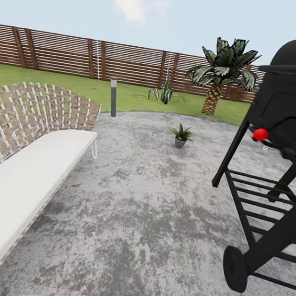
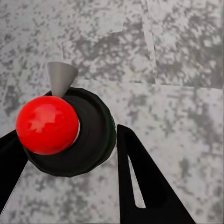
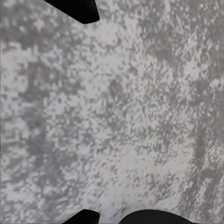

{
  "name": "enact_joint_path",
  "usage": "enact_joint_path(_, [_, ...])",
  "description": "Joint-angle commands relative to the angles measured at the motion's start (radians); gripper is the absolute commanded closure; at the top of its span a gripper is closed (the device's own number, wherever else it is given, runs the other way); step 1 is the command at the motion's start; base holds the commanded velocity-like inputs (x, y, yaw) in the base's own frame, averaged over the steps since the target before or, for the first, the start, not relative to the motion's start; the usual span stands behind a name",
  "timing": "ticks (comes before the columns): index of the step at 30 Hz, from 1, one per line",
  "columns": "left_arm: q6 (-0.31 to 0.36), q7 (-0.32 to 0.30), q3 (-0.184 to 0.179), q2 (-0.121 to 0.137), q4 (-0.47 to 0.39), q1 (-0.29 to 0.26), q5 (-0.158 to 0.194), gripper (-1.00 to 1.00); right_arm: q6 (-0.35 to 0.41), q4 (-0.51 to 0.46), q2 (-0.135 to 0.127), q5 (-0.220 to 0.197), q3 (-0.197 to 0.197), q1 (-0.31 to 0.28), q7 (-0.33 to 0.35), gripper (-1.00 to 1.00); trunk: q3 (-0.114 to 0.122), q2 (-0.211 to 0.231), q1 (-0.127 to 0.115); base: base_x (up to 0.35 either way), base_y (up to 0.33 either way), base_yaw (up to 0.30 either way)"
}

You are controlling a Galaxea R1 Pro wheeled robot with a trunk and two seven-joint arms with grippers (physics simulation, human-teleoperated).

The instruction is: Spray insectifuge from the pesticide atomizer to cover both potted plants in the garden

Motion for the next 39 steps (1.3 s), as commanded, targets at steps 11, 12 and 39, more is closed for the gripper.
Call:
enact_joint_path(11, [-0.003,-0.001,0.002,0.001,0.001,-0.001,0.005,1.00,-0.001,0.000,-0.001,-0.006,0.007,0.000,-0.006,-1.00,-0.001,0.000,0.000,0.340,0.000,0.000])
enact_joint_path(12, [-0.003,-0.001,0.002,0.001,0.001,-0.001,0.005,1.00,-0.002,0.000,-0.002,-0.006,0.007,0.000,-0.007,-1.00,-0.001,0.000,0.000,0.340,0.000,0.000])
enact_joint_path(39, [-0.003,-0.001,0.002,0.000,0.001,-0.001,0.005,1.00,0.000,0.000,-0.002,-0.006,0.007,0.000,-0.007,-1.00,-0.001,0.000,0.000,0.340,0.000,0.000])
